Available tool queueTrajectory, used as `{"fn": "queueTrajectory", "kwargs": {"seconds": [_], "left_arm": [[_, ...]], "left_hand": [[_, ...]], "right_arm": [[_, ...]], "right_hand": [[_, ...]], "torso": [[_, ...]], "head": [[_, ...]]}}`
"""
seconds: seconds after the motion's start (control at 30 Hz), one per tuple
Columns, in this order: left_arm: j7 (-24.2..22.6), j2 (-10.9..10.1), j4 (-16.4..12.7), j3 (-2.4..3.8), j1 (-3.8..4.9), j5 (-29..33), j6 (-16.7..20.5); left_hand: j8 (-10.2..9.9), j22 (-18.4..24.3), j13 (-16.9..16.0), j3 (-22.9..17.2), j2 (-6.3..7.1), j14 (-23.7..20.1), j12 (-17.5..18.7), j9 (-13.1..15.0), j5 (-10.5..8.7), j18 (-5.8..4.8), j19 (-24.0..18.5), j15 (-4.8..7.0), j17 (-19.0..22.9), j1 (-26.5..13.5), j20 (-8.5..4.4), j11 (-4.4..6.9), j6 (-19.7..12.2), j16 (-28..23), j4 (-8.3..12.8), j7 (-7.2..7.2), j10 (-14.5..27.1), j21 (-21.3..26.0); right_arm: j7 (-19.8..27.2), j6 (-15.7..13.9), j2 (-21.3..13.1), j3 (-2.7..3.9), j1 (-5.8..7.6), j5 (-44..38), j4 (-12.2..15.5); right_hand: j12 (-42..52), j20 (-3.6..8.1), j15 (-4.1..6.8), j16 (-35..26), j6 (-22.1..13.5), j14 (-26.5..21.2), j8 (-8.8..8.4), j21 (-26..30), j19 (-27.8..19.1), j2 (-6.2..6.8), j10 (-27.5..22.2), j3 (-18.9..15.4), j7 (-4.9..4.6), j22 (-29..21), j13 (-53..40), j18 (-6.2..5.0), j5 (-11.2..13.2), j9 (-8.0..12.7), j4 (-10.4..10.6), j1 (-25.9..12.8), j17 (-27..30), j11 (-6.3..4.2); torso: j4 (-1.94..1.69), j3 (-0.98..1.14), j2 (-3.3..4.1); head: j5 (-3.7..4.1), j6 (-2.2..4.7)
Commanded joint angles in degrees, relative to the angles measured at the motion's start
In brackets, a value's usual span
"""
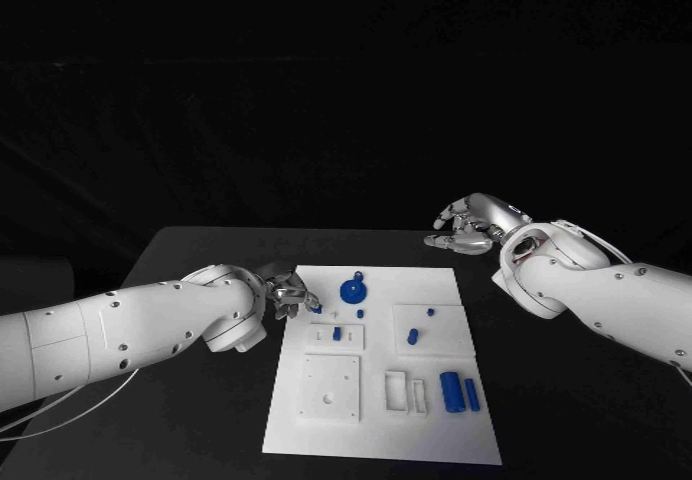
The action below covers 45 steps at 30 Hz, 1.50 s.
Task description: Assemble the parts on the task board
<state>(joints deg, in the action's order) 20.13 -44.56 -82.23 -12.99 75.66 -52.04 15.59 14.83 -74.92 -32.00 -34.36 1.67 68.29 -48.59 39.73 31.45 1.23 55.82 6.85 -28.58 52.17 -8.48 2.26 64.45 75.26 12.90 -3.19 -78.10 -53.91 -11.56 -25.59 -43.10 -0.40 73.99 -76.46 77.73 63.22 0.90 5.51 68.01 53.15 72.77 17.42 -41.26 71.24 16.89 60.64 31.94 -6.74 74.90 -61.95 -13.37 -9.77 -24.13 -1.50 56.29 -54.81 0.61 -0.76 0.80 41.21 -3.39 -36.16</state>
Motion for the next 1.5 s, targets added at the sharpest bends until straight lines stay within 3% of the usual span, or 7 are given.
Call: {"fn": "queueTrajectory", "kwargs": {"seconds": [0.03, 0.4, 0.87, 1.5], "left_arm": [[0.77, -0.6, -1.58, -0.58, 0.0, -2.82, 4.23], [1.09, -0.42, -3.14, -0.82, -1.45, -3.57, 3.68], [1.41, 0.69, -2.27, -0.81, -2.88, -3.74, 2.94], [2.05, 0.57, -1.62, -0.81, -3.28, -3.9, 0.82]], "left_hand": [[3.27, -1.2, -0.24, -3.6, 0.34, 3.22, -0.53, 3.04, 0.74, 0.53, 0.58, 3.46, -0.19, 0.37, -6.39, 3.47, 3.07, 0.52, 3.02, 2.55, -3.32, -0.45], [3.27, -1.22, -0.72, -4.03, 0.73, 3.43, -1.26, 3.18, 1.8, 0.57, 0.87, 3.66, -0.42, 0.2, -6.58, 3.65, 3.54, 1.08, 2.94, 2.73, -3.31, -0.96], [3.27, -1.22, -1.07, -4.12, 0.7, 3.45, -1.81, 3.3, 2.78, 0.56, 0.87, 3.77, -0.56, -0.16, -6.68, 3.76, 3.89, 1.46, 3.13, 2.84, -3.25, -1.28], [3.25, -1.22, -1.24, -4.17, 0.69, 3.42, -2.08, 3.36, 3.3, 0.56, 0.84, 3.84, -0.62, -0.32, -6.72, 3.81, 4.0, 1.64, 3.26, 2.89, -3.18, -1.45]], "right_arm": [[0.39, 0.24, -0.03, 0.03, -0.02, -0.09, 0.1], [0.4, 0.23, -0.12, 0.03, -0.02, -0.09, 0.14], [0.38, 0.23, -0.27, 0.03, -0.03, -0.1, 0.15], [0.37, 0.26, -0.4, 0.03, -0.03, -0.1, 0.17]], "right_hand": [[0.34, 0.41, 0.22, -0.37, 0.02, 0.28, -0.16, 0.24, 0.02, 0.02, -0.42, -0.07, -0.29, 0.81, 0.1, -1.63, -0.35, 0.09, 0.4, 0.1, -0.07, -0.06], [0.36, 0.41, 0.22, -0.37, 0.04, 0.28, -0.15, 0.25, 0.02, 0.01, -0.42, -0.1, -0.28, 0.82, 0.12, -1.63, -0.35, 0.09, 0.42, 0.12, -0.08, -0.07], [0.38, 0.41, 0.23, -0.38, 0.05, 0.29, -0.14, 0.26, 0.03, 0.0, -0.43, -0.11, -0.28, 0.82, 0.14, -1.63, -0.37, 0.09, 0.44, 0.17, -0.08, -0.07], [0.4, 0.42, 0.24, -0.4, 0.06, 0.3, -0.14, 0.28, 0.03, -0.01, -0.43, -0.11, -0.27, 0.83, 0.18, -1.63, -0.4, 0.09, 0.47, 0.24, -0.09, -0.08]], "torso": [[-0.05, 0.01, 0.04], [-0.02, -0.17, 0.07], [0.03, -0.14, 0.15], [0.05, -0.12, 0.13]], "head": [[0.03, -0.19], [-0.25, -0.44], [-0.03, -0.76], [0.03, -1.02]]}}
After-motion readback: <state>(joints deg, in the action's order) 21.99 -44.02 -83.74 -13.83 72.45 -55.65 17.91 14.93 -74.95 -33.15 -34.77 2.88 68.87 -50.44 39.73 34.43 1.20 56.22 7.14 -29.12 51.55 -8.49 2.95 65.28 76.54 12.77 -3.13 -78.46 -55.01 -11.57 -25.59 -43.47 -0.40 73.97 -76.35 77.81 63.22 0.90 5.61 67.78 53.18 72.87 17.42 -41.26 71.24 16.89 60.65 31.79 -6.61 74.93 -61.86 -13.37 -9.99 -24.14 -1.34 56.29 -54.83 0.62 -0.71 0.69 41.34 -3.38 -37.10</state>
